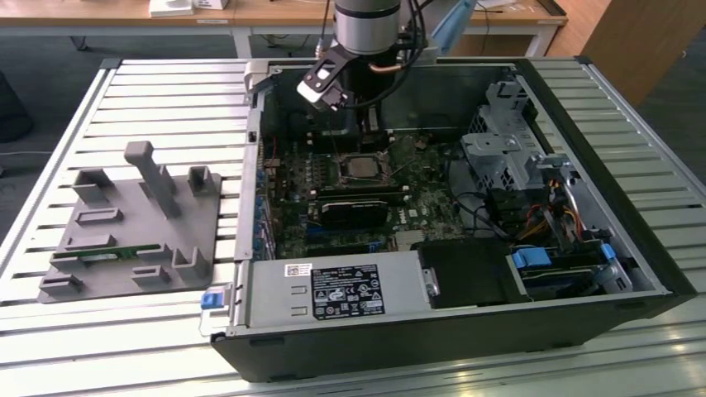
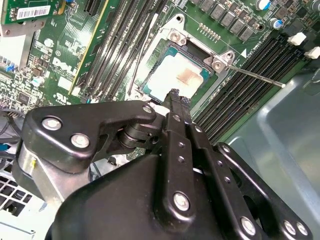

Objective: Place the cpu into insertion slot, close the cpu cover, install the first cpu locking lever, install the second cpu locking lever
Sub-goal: 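Close the cpu cover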

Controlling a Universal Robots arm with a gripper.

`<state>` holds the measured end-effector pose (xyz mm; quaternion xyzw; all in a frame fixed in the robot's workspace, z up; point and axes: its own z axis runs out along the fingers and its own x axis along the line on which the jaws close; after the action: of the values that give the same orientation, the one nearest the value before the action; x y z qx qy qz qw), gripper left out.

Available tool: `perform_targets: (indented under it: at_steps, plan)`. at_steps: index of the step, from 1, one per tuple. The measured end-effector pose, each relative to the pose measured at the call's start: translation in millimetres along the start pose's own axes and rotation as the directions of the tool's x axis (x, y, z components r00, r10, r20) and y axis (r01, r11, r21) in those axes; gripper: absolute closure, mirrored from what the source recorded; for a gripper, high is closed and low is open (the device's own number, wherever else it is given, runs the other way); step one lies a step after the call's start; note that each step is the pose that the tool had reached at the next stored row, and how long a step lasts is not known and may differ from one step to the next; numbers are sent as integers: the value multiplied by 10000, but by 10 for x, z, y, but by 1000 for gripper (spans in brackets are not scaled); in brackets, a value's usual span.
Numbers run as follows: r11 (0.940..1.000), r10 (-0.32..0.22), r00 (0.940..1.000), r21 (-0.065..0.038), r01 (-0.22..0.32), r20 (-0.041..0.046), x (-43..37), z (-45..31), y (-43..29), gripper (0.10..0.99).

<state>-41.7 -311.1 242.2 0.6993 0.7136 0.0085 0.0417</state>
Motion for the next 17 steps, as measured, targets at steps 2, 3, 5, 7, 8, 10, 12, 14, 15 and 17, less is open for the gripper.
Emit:
perform_targets:
  at_steps: [2, 3, 5, 7, 8, 10, 12, 14, 15, 17]
  plan:
    - [10000, 3, 10000, 1, -3, 2, -1, -8, 1, 980]
    - [10000, 5, 10000, 1, -5, 1, -1, -11, 1, 980]
    - [10000, 10, 10000, 1, -10, 1, -1, -18, 1, 980]
    - [10000, 13, 10000, 1, -13, 2, -1, -28, 2, 980]
    - [10000, 15, 10000, 2, -15, 2, -2, -33, 3, 980]
    - [10000, 20, 10000, 2, -20, 2, -2, -44, 4, 980]
    - [10000, 27, 10000, 3, -27, 2, -3, -56, 5, 980]
    - [10000, 29, 10000, 3, -29, 3, -4, -70, 6, 980]
    - [10000, 29, 10000, 3, -29, 2, -4, -78, 7, 980]
    - [10000, 29, 10000, 4, -29, 2, -5, -95, 8, 980]
